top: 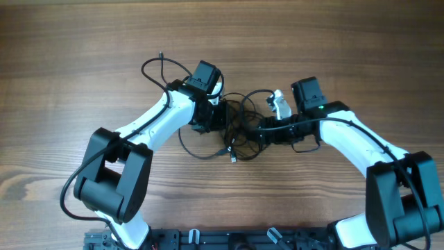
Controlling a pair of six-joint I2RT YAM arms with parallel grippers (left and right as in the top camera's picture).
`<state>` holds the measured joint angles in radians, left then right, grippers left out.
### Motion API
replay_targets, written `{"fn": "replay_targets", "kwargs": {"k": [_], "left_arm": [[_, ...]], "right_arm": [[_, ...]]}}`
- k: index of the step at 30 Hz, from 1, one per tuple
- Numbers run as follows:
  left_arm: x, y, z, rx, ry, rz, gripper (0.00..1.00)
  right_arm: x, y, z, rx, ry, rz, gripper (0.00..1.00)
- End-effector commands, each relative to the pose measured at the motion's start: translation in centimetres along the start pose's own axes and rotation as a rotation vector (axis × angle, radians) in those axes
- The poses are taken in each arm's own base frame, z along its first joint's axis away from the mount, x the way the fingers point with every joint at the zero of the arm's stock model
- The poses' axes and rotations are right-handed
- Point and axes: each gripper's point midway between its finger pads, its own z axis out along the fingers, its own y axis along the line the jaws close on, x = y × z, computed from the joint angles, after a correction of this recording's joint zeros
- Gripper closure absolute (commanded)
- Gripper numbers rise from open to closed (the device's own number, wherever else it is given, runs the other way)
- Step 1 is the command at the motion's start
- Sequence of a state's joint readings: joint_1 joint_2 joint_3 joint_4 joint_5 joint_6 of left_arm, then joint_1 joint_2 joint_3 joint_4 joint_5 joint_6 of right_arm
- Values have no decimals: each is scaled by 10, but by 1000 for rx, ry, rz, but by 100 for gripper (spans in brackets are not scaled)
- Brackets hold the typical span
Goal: Untangle cables
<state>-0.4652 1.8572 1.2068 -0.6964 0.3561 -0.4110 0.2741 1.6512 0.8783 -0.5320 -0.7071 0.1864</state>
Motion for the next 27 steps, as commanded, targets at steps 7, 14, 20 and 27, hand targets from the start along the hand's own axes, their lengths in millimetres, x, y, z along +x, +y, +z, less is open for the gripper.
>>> {"fn": "replay_targets", "kwargs": {"k": [7, 14, 20, 27], "left_arm": [[-5, 44, -10, -52, 23, -61, 96], [-31, 107, -89, 4, -127, -223, 96], [-57, 123, -220, 249, -514, -276, 96], [-41, 185, -269, 125, -674, -445, 96]], "right_arm": [[-21, -23, 18, 279, -144, 181, 72], [-79, -22, -20, 264, -317, 157, 96], [-119, -21, -50, 255, -441, 101, 96], [-133, -65, -86, 357, -546, 188, 96]]}}
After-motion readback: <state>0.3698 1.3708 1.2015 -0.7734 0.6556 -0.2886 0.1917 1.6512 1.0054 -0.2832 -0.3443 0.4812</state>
